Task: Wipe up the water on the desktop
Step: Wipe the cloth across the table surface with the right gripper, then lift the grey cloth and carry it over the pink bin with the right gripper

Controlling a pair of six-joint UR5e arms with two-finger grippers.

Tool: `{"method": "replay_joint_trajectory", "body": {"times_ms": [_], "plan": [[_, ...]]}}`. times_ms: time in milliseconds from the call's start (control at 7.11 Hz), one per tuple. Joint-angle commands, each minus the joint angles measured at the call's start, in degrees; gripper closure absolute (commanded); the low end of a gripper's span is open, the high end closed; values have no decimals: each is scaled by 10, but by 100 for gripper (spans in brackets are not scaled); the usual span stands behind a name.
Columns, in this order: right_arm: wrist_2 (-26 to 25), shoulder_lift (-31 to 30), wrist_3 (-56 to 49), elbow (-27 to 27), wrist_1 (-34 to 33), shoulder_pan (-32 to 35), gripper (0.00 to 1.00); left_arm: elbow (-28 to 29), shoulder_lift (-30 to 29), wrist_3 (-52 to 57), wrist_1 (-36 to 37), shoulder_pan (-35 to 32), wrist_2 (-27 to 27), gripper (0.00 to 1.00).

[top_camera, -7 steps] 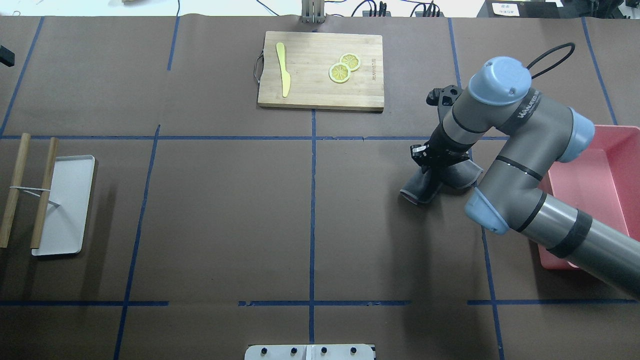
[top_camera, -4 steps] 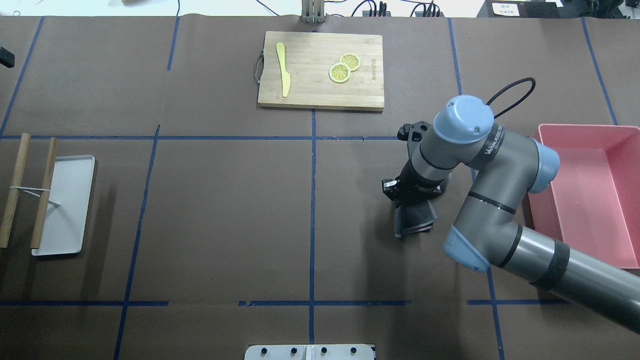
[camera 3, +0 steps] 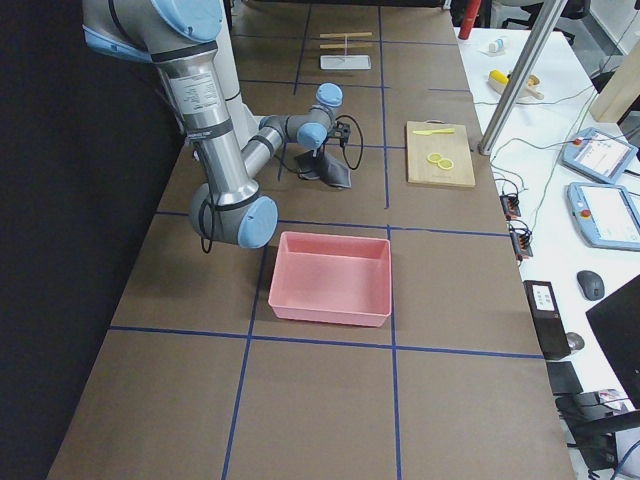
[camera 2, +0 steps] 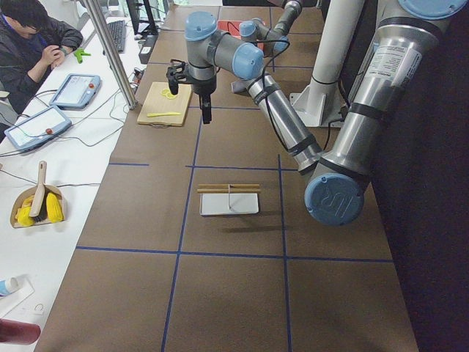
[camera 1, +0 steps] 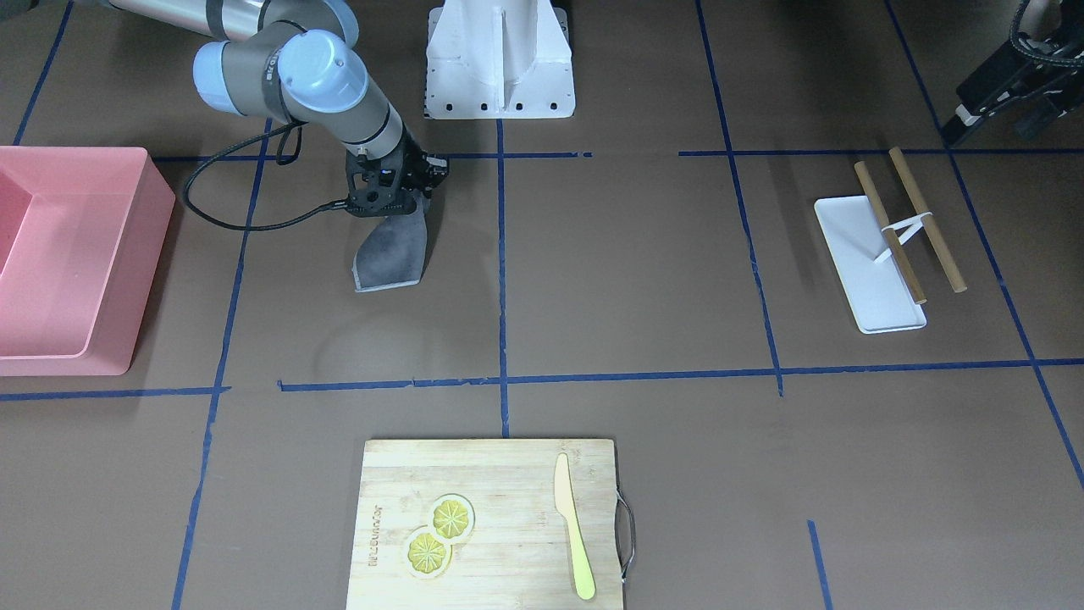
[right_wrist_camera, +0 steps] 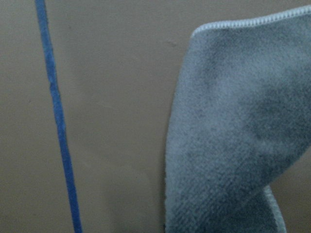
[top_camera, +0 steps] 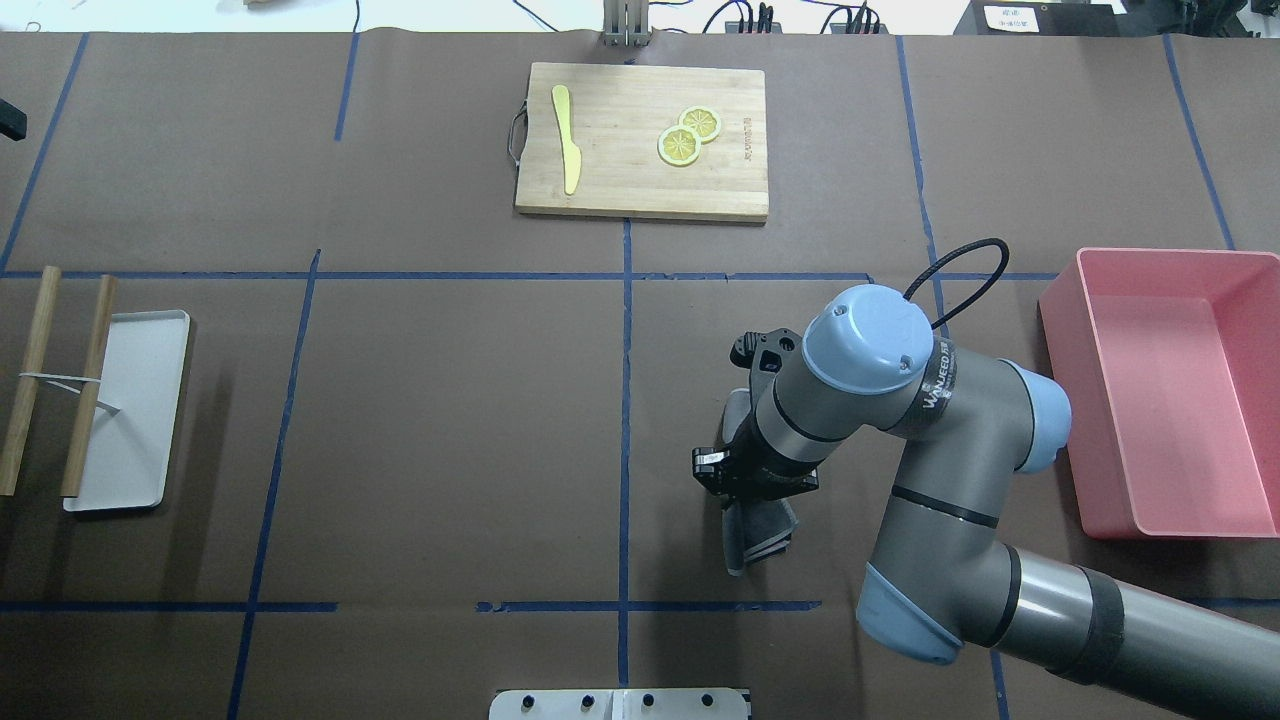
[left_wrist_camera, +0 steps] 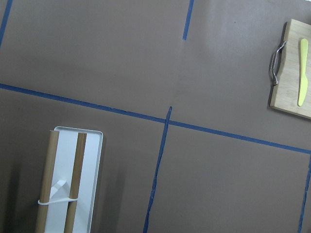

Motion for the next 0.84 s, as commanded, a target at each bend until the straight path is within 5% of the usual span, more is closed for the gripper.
{"method": "replay_joint_trajectory", "body": {"times_ms": [0,704], "plan": [[-11,2,4,59,-4,26,99,-1,20,37,-1,-1,0,0],[43,-10,-41,129,-39,258,100,52,135,287,-3,-50,-2,0]]}}
